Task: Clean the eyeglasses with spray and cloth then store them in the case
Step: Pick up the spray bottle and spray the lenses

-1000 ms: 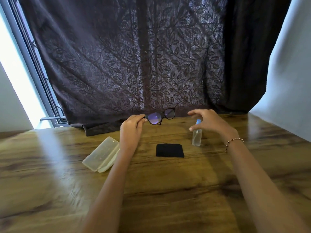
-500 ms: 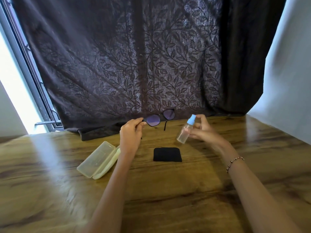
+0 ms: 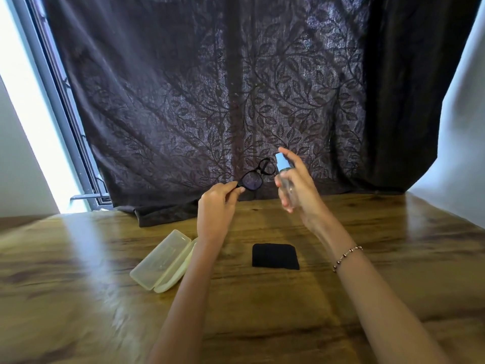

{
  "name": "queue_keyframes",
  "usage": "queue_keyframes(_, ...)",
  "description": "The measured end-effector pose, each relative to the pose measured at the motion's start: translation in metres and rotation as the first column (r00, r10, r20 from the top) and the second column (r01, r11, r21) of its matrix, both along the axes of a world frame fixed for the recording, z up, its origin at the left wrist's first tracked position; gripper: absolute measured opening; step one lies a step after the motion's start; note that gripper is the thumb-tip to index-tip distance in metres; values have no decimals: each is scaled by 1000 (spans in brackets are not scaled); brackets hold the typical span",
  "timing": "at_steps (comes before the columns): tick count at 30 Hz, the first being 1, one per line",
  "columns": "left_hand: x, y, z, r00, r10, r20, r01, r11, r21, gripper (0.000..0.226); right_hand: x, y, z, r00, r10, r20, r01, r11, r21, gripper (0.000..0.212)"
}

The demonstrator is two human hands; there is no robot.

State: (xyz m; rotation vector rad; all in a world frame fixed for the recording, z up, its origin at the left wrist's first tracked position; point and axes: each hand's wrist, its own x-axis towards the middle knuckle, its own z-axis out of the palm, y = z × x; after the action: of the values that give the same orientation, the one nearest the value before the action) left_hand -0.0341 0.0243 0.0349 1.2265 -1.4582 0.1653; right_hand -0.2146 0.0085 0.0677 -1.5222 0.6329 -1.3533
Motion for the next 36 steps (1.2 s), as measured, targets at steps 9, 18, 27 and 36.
queue_keyframes(9,5,1,5,997,-43,70,47,998,-50,21,-3,12,1,844,-312,-436,172,928,-331,55)
queue_keyframes(18,10,6,8,992,0,122,14,994,-112,21,9,14,1,768,-454,-451,187,833,-520,56)
queue_keyframes(27,9,5,7,995,-14,99,25,994,-106,22,15,17,3,752,-478,-454,194,819,-541,55)
queue_keyframes(36,10,5,8,995,15,97,-5,994,-111,23,22,16,4,699,-548,-460,230,780,-581,63)
